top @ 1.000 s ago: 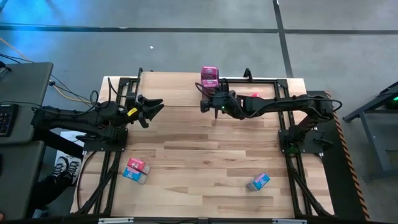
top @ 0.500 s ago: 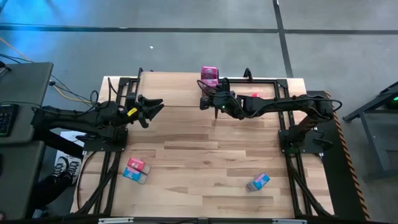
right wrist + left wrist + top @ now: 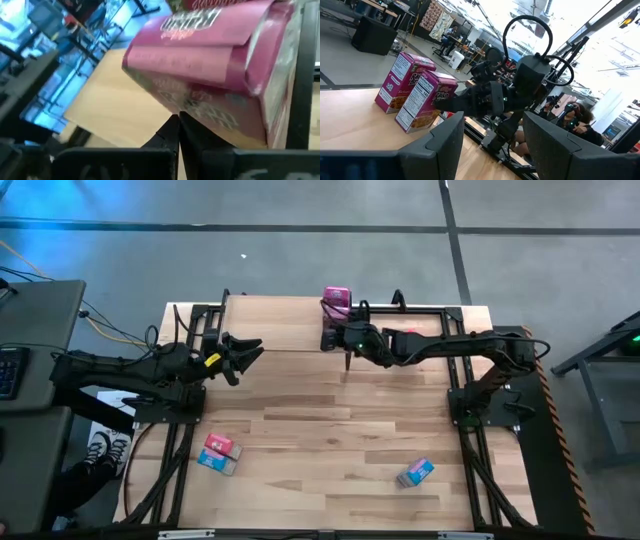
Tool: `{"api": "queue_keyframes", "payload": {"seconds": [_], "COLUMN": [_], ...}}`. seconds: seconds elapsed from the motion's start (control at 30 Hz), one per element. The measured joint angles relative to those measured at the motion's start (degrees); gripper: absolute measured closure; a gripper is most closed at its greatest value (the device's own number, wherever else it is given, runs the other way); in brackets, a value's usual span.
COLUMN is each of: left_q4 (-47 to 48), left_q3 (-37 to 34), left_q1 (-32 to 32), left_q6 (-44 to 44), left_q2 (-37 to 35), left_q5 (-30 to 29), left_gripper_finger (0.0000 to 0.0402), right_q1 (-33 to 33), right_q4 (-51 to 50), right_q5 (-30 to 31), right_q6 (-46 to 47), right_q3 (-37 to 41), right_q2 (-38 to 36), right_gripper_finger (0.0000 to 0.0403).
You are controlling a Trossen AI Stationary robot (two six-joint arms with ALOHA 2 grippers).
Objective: Stack cereal on shelf
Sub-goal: Put the purple cereal box on the shelf, then put the right blue cereal box on the shelf
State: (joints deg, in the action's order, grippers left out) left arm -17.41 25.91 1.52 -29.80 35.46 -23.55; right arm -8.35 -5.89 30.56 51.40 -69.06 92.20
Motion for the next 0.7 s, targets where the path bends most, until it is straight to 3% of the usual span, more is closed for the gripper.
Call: {"api": "queue_keyframes", "payload": {"seconds": [0.2, 0.37, 0.5, 0.6, 0.7], "left_q4": [0.0, 0.1, 0.1, 1.6, 11.5], "left_q3": [0.0, 0.0, 0.0, 0.2, 3.5], "left_q1": [0.0, 0.0, 0.0, 0.0, 0.0], "left_q6": [-0.1, -0.1, 0.0, 0.0, 0.0], "left_q2": [0.0, 0.0, 0.0, 0.0, 0.1], "left_q5": [0.0, 0.7, 3.6, 7.2, 11.7], "left_gripper_finger": [0.0207, 0.0207, 0.0207, 0.0207, 0.0207], "right_q1": [1.4, 3.8, 6.7, 9.1, 11.5], "right_q4": [-8.3, -20.0, -27.6, -27.8, -26.6], "right_q5": [-11.1, -17.3, -17.3, -15.3, -13.4], "right_q6": [-10.0, -20.4, -22.9, -20.7, -17.8], "right_q3": [0.0, 0.0, 1.1, 3.5, 6.2], "right_q2": [-3.1, -10.8, -18.2, -22.5, -25.3], "right_gripper_finger": [0.0403, 0.0403, 0.0403, 0.0403, 0.0403]}}
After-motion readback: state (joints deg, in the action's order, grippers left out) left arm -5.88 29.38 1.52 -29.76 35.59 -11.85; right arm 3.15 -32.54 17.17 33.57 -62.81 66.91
